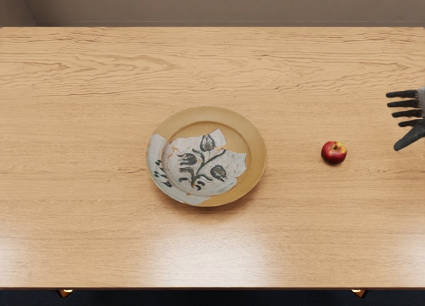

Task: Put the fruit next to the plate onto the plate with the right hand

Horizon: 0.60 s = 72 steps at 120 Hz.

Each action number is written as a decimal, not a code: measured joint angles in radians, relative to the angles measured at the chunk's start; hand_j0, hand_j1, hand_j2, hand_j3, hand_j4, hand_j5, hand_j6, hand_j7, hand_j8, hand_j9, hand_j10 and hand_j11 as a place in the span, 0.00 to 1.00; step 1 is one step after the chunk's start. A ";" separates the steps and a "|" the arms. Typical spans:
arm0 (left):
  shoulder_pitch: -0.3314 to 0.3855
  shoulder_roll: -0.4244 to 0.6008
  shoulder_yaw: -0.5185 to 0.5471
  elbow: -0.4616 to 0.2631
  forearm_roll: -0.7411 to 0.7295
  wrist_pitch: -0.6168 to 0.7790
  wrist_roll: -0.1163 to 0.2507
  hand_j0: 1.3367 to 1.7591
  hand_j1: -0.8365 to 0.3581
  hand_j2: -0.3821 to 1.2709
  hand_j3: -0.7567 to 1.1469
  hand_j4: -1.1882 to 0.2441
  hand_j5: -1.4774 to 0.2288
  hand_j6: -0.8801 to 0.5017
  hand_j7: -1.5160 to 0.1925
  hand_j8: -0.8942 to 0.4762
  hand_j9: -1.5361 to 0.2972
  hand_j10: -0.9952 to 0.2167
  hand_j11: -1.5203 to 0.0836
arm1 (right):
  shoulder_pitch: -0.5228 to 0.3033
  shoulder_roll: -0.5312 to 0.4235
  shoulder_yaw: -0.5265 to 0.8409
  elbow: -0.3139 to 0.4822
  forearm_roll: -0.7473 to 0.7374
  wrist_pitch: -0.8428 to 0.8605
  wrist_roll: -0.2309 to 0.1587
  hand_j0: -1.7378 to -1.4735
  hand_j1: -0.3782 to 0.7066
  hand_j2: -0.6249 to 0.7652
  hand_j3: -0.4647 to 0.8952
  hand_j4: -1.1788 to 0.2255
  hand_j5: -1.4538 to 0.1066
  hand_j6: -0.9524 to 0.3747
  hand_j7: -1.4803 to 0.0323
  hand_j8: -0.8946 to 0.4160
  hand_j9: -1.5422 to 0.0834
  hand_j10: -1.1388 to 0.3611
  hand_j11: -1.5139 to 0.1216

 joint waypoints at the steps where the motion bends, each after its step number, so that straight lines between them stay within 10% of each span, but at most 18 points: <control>1: 0.000 0.000 0.000 0.000 0.000 0.000 0.000 0.76 0.99 0.23 0.40 0.82 0.86 0.63 0.88 0.65 0.83 0.82 0.94 | 0.001 0.001 0.000 0.000 0.000 -0.001 -0.001 0.30 0.03 0.45 0.34 0.84 0.93 0.71 0.98 0.68 0.95 0.76 0.93; 22: 0.003 0.000 0.001 0.000 0.000 0.000 0.000 0.76 0.99 0.23 0.40 0.82 0.86 0.63 0.88 0.65 0.83 0.82 0.94 | 0.025 0.008 -0.004 -0.015 -0.026 -0.020 -0.025 0.30 0.03 0.45 0.34 0.84 0.93 0.71 0.98 0.68 0.95 0.76 0.93; 46: 0.002 0.000 0.001 0.000 0.000 0.000 0.000 0.76 0.99 0.23 0.40 0.82 0.86 0.63 0.88 0.65 0.83 0.82 0.94 | -0.020 0.055 -0.003 0.191 -0.591 -0.144 0.058 0.30 0.03 0.45 0.34 0.84 0.93 0.71 0.98 0.68 0.95 0.76 0.93; 72: -0.002 0.000 0.000 0.000 0.000 0.000 0.000 0.76 0.99 0.23 0.40 0.82 0.86 0.63 0.88 0.65 0.83 0.82 0.94 | -0.102 0.181 -0.060 0.247 -0.814 -0.406 0.073 0.30 0.03 0.45 0.34 0.83 0.93 0.71 0.98 0.68 0.95 0.76 0.93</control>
